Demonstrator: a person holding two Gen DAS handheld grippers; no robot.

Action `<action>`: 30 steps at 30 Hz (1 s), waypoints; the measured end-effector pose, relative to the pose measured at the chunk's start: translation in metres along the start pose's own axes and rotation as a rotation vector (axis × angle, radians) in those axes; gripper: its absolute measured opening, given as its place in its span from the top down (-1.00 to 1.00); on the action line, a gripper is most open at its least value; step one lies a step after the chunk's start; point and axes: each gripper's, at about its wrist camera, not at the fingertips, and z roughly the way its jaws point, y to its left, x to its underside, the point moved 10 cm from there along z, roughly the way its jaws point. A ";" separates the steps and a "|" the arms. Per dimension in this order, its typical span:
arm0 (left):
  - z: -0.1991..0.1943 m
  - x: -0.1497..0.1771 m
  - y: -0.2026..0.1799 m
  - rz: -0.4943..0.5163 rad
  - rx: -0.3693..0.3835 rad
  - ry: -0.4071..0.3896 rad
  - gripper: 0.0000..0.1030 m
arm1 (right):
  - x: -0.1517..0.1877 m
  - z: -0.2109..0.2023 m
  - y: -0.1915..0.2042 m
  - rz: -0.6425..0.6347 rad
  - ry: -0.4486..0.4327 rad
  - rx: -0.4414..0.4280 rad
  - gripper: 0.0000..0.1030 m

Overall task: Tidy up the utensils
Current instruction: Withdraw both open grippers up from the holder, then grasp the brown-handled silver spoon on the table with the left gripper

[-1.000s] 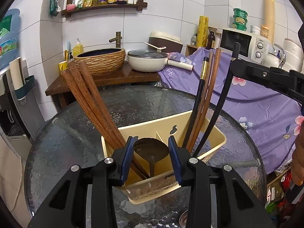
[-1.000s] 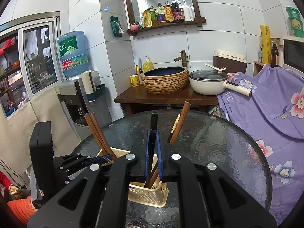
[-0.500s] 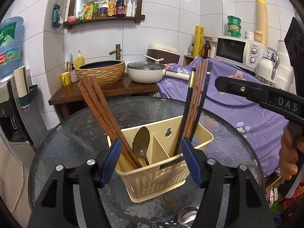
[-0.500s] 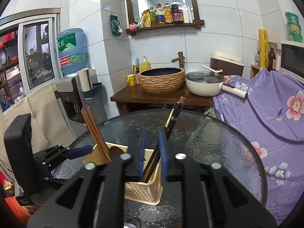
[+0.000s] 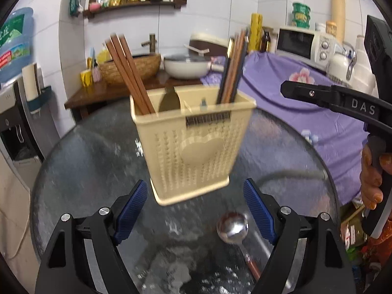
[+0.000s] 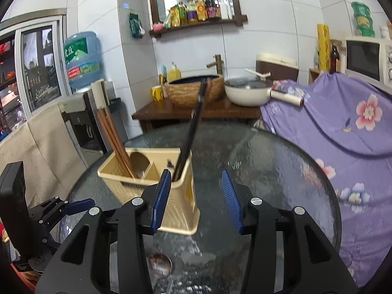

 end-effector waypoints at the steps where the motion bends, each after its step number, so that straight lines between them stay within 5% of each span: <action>1: 0.004 0.007 -0.002 0.000 0.004 0.021 -0.52 | 0.009 0.001 -0.002 -0.004 0.017 0.007 0.15; 6: 0.025 0.043 -0.016 -0.006 0.038 0.128 -0.50 | 0.063 0.011 -0.012 0.017 0.116 0.028 0.14; 14: 0.048 0.059 -0.023 -0.063 0.015 0.193 -0.43 | 0.126 0.012 -0.034 0.076 0.196 0.083 0.14; 30: 0.073 0.064 -0.031 -0.129 -0.039 0.261 -0.17 | 0.149 0.006 -0.053 0.121 0.219 0.117 0.14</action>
